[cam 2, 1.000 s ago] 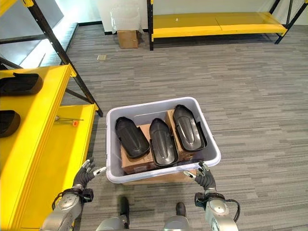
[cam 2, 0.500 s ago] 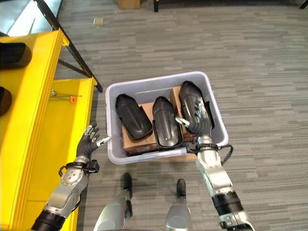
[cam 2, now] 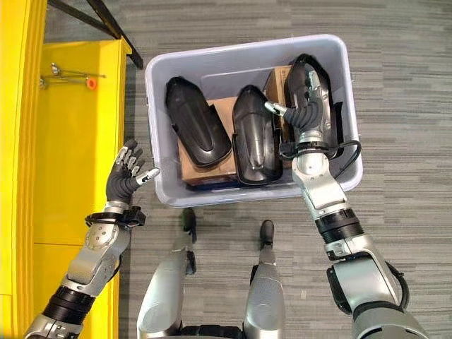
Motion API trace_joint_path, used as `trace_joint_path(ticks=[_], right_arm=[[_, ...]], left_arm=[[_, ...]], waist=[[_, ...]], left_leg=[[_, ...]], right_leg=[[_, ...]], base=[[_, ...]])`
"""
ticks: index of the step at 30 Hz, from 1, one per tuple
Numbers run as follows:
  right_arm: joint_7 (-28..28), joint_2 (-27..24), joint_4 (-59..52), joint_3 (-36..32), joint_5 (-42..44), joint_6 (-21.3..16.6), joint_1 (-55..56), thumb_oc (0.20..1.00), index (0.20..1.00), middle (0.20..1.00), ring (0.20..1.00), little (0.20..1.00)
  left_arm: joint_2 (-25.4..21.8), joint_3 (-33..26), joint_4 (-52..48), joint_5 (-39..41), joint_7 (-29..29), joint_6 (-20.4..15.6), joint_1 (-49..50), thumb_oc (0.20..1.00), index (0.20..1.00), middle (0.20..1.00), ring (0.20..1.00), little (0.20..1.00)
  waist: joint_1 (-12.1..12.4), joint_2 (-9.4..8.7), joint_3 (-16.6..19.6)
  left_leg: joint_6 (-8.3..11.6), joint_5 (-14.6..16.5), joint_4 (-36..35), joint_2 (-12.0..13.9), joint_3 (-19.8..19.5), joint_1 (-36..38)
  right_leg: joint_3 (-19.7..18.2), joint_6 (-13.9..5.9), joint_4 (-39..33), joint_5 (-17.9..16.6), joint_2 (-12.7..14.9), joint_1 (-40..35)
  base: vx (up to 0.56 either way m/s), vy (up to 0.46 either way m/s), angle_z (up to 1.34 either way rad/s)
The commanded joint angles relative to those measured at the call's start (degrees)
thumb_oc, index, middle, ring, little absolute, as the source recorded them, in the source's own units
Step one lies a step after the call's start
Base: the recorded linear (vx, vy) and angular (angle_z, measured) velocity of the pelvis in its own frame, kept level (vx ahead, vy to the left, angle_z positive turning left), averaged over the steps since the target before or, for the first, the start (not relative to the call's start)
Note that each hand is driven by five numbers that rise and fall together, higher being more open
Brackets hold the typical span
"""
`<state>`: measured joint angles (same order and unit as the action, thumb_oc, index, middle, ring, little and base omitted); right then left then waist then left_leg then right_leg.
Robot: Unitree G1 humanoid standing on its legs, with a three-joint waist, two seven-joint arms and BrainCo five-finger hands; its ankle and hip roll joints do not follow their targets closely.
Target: Move parts from the plastic box to the shelf.
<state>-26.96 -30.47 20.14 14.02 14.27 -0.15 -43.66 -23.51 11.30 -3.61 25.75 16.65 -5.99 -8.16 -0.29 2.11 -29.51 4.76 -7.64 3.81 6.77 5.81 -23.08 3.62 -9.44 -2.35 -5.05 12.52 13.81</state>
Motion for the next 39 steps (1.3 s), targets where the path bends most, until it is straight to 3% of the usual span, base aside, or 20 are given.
trace_joint_path(ticks=[1,10,20,32,39], right_arm=[[-2.6,-4.3,-0.5,-2.2,-3.4,-1.4,-4.2,1.0,1.0,1.0,1.0,1.0],[-3.6,-7.1,7.6,-2.2,-1.9,-1.3,-7.9,1.0,1.0,1.0,1.0,1.0],[-2.5,-6.3,19.9,-1.1,1.3,-0.6,-9.9,1.0,1.0,1.0,1.0,1.0],[0.8,-1.5,24.7,0.6,7.8,-1.4,-10.0,1.0,1.0,1.0,1.0,1.0],[2.4,5.3,23.3,0.1,16.5,-3.1,-7.0,1.0,1.0,1.0,1.0,1.0]], left_arm=[[-1.5,0.6,-5.1,0.0,1.3,-4.2,1.3,1.0,1.0,1.0,1.0,1.0],[-1.8,1.8,-5.7,0.4,1.6,-4.7,0.3,1.0,1.0,1.0,1.0,1.0],[-1.9,3.6,-6.5,1.4,1.0,-5.1,-0.5,1.0,1.0,1.0,1.0,1.0],[-0.8,5.4,-6.9,2.2,1.0,-4.8,-2.2,1.0,1.0,1.0,1.0,1.0],[0.5,5.9,-5.9,2.5,1.4,-3.8,-3.2,1.0,1.0,1.0,1.0,1.0]], waist=[[0.8,0.37,2.8],[1.1,1.27,0.6],[1.2,2.47,-0.3],[1.4,2.81,-0.3],[1.3,2.35,-0.3]], left_leg=[[2.69,4.1,7.8,3.7,1.4,-1.9],[2.65,3.7,7.9,3.3,1.5,-3.4],[2.61,3.4,7.9,3.0,1.3,-5.5],[2.4,3.4,8.5,2.9,0.6,-8.4],[2.15,3.5,8.8,3.0,0.2,-9.3]], right_leg=[[0.6,-0.13,13.4,7.7,6.5,6.9],[0.0,0.23,15.2,7.9,6.3,9.5],[-0.5,0.41,16.9,8.3,6.0,13.0],[-0.7,0.89,18.5,8.8,5.7,15.8],[-0.7,1.27,19.2,9.1,5.3,16.8]], base=[[0.0,0.0,0.0],[-0.01,0.001,-0.04],[0.0,-0.002,-0.01],[0.0,-0.002,0.01],[0.0,-0.001,0.01]])
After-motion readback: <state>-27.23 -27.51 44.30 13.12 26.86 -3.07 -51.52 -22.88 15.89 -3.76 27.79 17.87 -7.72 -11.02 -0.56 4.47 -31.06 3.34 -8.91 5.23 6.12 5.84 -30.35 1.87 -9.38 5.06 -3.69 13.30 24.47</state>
